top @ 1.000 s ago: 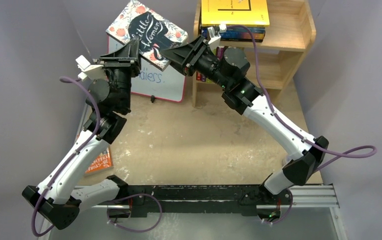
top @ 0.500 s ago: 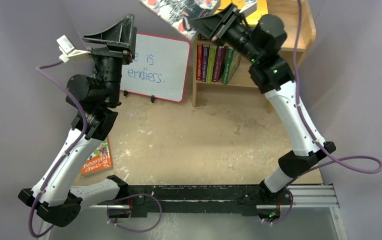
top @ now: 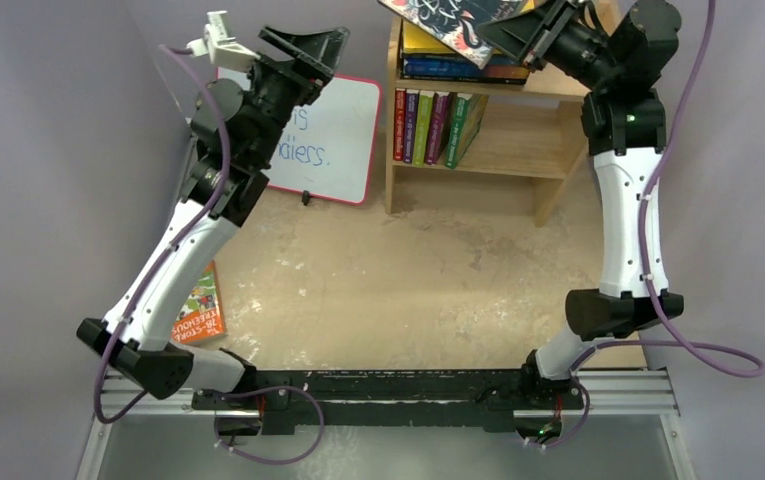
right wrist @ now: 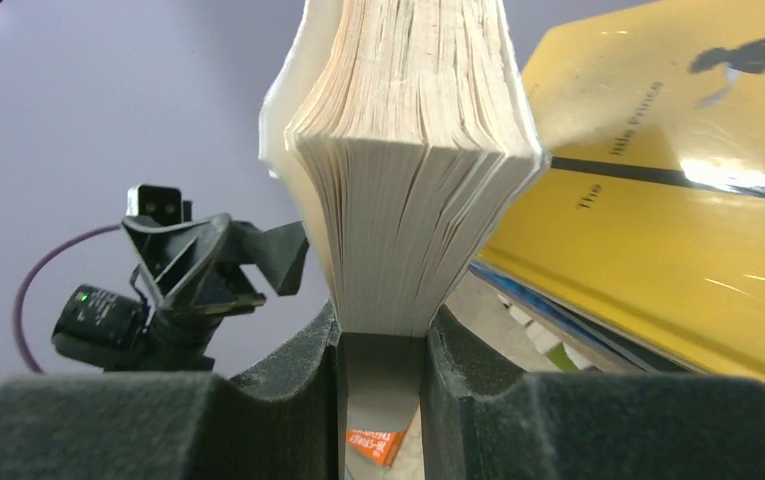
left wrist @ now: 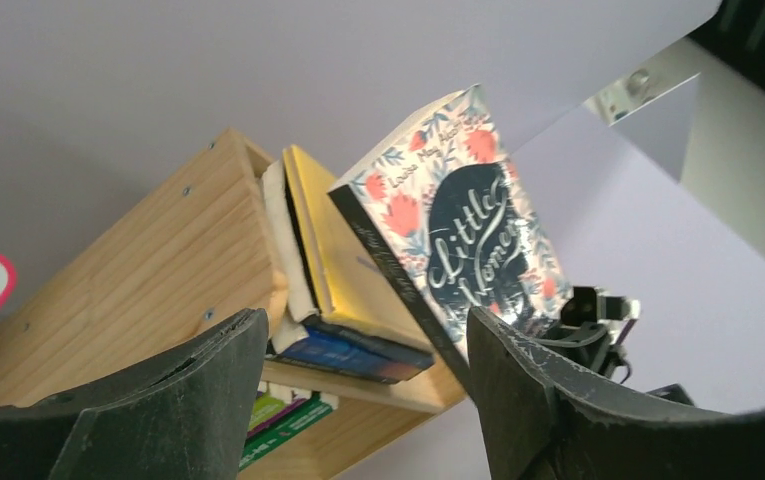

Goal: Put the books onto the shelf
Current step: Place the book on the shelf.

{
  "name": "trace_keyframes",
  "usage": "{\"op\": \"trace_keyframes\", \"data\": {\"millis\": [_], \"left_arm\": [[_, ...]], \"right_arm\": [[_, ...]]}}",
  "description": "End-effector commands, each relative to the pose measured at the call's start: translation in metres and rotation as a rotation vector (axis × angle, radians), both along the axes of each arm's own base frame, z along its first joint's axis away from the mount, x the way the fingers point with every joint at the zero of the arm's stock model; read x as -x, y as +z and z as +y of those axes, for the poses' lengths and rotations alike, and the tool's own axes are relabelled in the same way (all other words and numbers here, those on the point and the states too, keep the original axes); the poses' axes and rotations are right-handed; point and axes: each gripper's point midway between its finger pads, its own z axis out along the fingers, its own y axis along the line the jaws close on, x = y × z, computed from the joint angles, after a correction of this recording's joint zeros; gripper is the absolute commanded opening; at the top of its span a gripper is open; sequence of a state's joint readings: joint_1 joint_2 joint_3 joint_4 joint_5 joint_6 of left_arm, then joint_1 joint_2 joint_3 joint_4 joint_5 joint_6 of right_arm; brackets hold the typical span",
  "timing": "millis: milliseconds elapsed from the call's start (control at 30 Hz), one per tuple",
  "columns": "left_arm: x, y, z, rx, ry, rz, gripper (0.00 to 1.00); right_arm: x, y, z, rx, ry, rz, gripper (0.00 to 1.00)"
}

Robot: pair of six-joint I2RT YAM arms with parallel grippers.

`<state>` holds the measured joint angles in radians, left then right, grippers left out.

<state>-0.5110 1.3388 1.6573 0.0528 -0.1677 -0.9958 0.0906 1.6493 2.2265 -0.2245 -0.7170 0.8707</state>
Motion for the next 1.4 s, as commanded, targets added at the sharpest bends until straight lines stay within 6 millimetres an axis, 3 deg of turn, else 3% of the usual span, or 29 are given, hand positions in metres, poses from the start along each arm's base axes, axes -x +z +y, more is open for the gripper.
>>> {"op": "trace_keyframes", "data": {"millis": [0,33,67,267,400,567,700,800,1067,1233,1367], "left_arm": [[0.002,0.017,-0.012,-0.123,-0.043,-0.078,0.72],[-0.003,0.016,-0.016,-0.151,-0.041,-0.085,0.72],[-0.005,0.017,-0.018,-0.178,-0.04,-0.099,0.72],[-0.034,0.017,-0.032,-0.311,-0.002,-0.16,0.73],[-0.046,0.021,-0.049,-0.339,-0.042,-0.198,0.74],[-0.068,0.005,-0.075,-0.37,-0.114,-0.19,0.75],[-0.062,0.006,-0.092,-0.357,-0.204,-0.257,0.75],[-0.044,0.013,-0.093,-0.321,-0.235,-0.291,0.75],[-0.017,0.008,-0.069,-0.235,-0.142,-0.232,0.75],[-0.005,0.012,-0.079,-0.224,-0.207,-0.251,0.75],[-0.01,0.013,-0.086,-0.225,-0.222,-0.257,0.74]], "right_arm": [[0.032,0.023,-0.013,-0.003,0.12,-0.1,0.0],[0.034,0.021,-0.012,-0.006,0.137,-0.095,0.0],[0.028,0.018,-0.025,-0.009,0.119,-0.083,0.0],[0.023,0.008,-0.033,-0.03,0.179,-0.032,0.02],[0.023,0.004,-0.035,-0.036,0.201,-0.015,0.16],[0.013,-0.001,-0.044,-0.058,0.171,0.02,0.37],[0.004,-0.003,-0.053,-0.075,0.108,0.037,0.51],[0.0,-0.003,-0.057,-0.092,0.077,0.048,0.58],[-0.017,-0.003,-0.074,-0.122,-0.085,0.069,0.59],[-0.026,0.002,-0.091,-0.111,-0.228,0.05,0.47],[-0.033,0.007,-0.099,-0.1,-0.293,0.025,0.39]]}}
